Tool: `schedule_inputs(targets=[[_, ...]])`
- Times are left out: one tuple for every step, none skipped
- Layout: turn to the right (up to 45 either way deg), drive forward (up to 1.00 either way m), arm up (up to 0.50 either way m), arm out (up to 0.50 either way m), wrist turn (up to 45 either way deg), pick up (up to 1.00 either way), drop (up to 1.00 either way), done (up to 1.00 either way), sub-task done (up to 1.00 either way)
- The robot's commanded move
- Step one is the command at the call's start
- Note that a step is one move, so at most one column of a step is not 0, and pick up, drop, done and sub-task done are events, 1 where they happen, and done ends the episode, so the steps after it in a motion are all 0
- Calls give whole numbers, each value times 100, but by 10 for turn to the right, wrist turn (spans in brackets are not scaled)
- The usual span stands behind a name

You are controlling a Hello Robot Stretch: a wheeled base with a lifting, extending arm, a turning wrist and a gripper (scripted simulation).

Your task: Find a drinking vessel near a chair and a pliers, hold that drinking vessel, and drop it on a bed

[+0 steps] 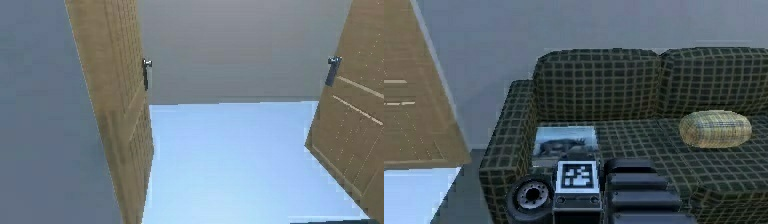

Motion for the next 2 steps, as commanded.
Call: schedule_inputs(targets=[[450, 0, 0, 0, 0, 0, 0, 0, 0], [420, 0, 0, 0, 0, 0, 0, 0, 0]])
